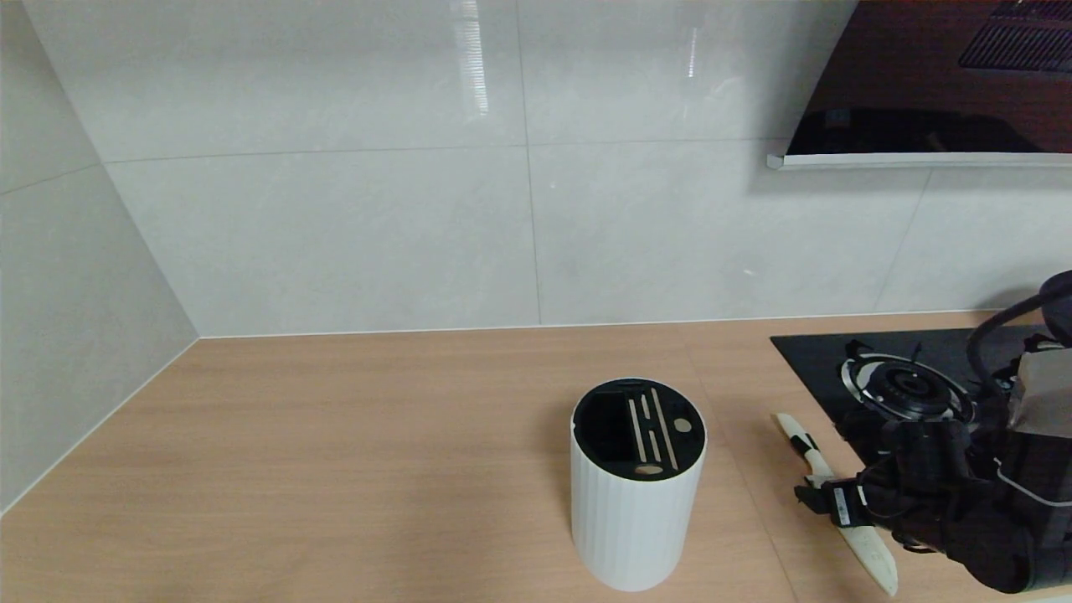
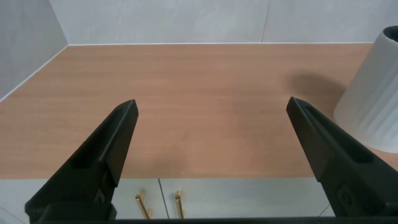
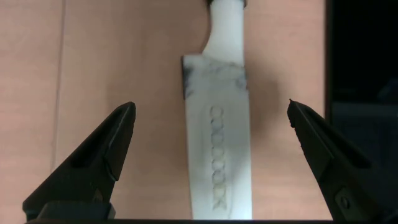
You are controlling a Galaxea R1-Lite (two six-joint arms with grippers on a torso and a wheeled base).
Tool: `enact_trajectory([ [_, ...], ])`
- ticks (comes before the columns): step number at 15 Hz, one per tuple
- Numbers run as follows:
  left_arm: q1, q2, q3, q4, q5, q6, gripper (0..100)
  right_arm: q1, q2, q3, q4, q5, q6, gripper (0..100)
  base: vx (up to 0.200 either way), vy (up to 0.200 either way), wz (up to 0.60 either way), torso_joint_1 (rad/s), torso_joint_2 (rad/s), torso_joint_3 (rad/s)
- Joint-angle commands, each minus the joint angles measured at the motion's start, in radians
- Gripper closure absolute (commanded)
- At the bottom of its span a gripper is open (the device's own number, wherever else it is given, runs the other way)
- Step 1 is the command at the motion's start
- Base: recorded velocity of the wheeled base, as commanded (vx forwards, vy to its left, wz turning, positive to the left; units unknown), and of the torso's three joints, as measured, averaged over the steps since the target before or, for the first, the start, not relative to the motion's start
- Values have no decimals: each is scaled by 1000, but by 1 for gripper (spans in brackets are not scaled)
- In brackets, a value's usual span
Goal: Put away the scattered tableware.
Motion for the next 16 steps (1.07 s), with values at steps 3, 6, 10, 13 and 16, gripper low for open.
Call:
enact_trajectory([
  [3, 0, 0, -1, -1, 0, 0, 0, -19, 41, -2, -16, 14, 0, 0, 0, 0, 0, 0, 0, 0],
  [6, 0, 0, 0, -1, 0, 0, 0, -37, 66, -5, -63, 50, 3, 0, 0, 0, 0, 0, 0, 0],
  [10, 0, 0, 0, -1, 0, 0, 0, -41, 110, -5, -148, 56, 3, 0, 0, 0, 0, 0, 0, 0],
  [13, 0, 0, 0, -1, 0, 0, 0, -41, 109, -3, -148, 73, 4, 0, 0, 0, 0, 0, 0, 0],
  [16, 0, 0, 0, -1, 0, 0, 0, -42, 113, -5, -148, 78, 4, 0, 0, 0, 0, 0, 0, 0],
])
